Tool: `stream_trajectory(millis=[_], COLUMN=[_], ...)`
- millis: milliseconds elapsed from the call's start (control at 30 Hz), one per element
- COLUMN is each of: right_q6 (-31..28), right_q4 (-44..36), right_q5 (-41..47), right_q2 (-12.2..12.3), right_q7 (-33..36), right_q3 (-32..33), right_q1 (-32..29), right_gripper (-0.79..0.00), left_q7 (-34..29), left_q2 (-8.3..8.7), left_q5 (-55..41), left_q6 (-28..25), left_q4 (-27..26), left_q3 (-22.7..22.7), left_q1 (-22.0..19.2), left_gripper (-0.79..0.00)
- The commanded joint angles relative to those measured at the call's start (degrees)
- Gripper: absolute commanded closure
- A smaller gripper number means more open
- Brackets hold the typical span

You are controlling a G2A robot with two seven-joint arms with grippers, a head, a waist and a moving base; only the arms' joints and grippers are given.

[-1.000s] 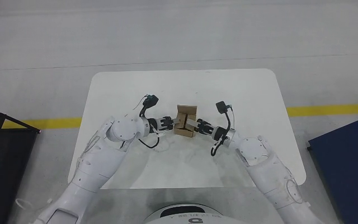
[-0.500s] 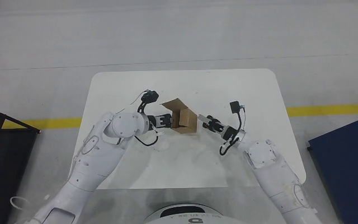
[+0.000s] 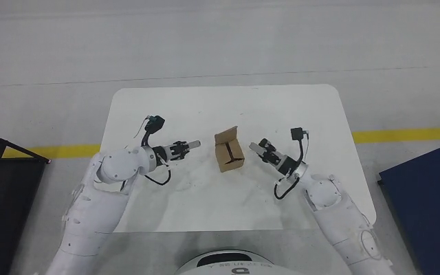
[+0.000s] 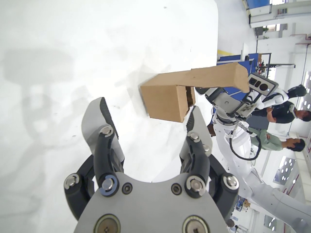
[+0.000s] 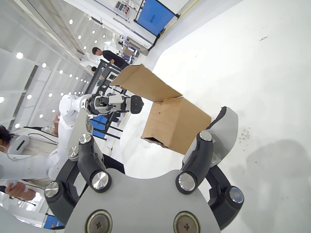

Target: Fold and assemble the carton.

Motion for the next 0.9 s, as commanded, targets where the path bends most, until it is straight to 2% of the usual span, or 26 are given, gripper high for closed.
stream_trajectory(millis=[0, 133, 167, 200, 300, 433, 600, 767, 867], right_q6=[0.4, 1.2, 0.3, -0.5, -4.9, -3.6, 0.9, 2.0, 1.9], right_q4=[-0.6, -4.0, -4.8, -5.2, -6.3, -7.8, -6.2, -1.8, 0.3], right_q5=[-2.6, -14.1, -16.5, -17.9, -20.8, -29.1, -42.0, -45.1, -45.4], right_q2=[0.1, 0.7, 0.9, 1.0, 1.7, 2.2, 1.7, 1.1, 0.8], right_q7=[-0.5, -0.8, -0.1, 0.9, 4.9, 6.9, 1.8, -4.0, -5.7], right_q3=[0.2, 1.0, 1.1, 1.2, 1.6, 1.6, -2.2, -5.0, -6.2], right_q1=[0.0, -0.8, -1.2, -1.6, -2.1, -1.7, 0.7, 3.9, 5.3], right_gripper=[-0.708, -0.723, -0.773, -0.785, -0.785, -0.785, -0.785, -0.785, -0.785], left_q7=[0.2, 1.6, 2.2, 2.5, 4.3, 6.4, 7.0, 6.7, 6.4], left_q2=[0.19, -0.28, -0.47, -0.68, -1.66, -2.93, -4.25, -5.02, -5.04], left_q5=[1.6, 0.7, 1.2, 1.7, 0.1, -1.7, -3.7, -5.2, -5.7], left_q6=[-1.1, -3.4, -3.8, -4.1, -5.2, -5.8, -5.7, -5.6, -5.2], left_q4=[0.7, 3.4, 5.0, 6.5, 11.1, 15.2, 17.8, 18.6, 18.2], left_q3=[-0.4, 2.1, 3.3, 4.7, 8.8, 13.6, 18.5, 21.5, 21.7], left_q1=[-1.0, -6.3, -7.8, -9.4, -13.6, -17.3, -19.5, -19.6, -19.0], left_gripper=[-0.785, -0.785, -0.785, -0.785, -0.785, -0.785, -0.785, -0.785, -0.785])
